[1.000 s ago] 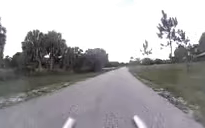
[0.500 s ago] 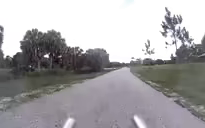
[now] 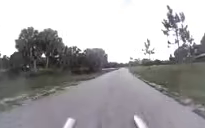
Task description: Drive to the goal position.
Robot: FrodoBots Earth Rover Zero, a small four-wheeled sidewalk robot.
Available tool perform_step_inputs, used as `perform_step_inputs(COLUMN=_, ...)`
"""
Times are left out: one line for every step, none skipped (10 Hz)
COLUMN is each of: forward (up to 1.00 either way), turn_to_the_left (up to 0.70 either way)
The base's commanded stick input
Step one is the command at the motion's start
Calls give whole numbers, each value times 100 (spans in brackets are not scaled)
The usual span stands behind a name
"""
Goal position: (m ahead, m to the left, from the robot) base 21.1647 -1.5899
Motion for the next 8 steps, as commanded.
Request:
perform_step_inputs(forward=85, turn_to_the_left=-34)
perform_step_inputs(forward=85, turn_to_the_left=-34)
perform_step_inputs(forward=85, turn_to_the_left=-34)
perform_step_inputs(forward=85, turn_to_the_left=-21)
perform_step_inputs(forward=85, turn_to_the_left=-34)
perform_step_inputs(forward=85, turn_to_the_left=-32)
perform_step_inputs(forward=85, turn_to_the_left=-29)
perform_step_inputs(forward=85, turn_to_the_left=-11)
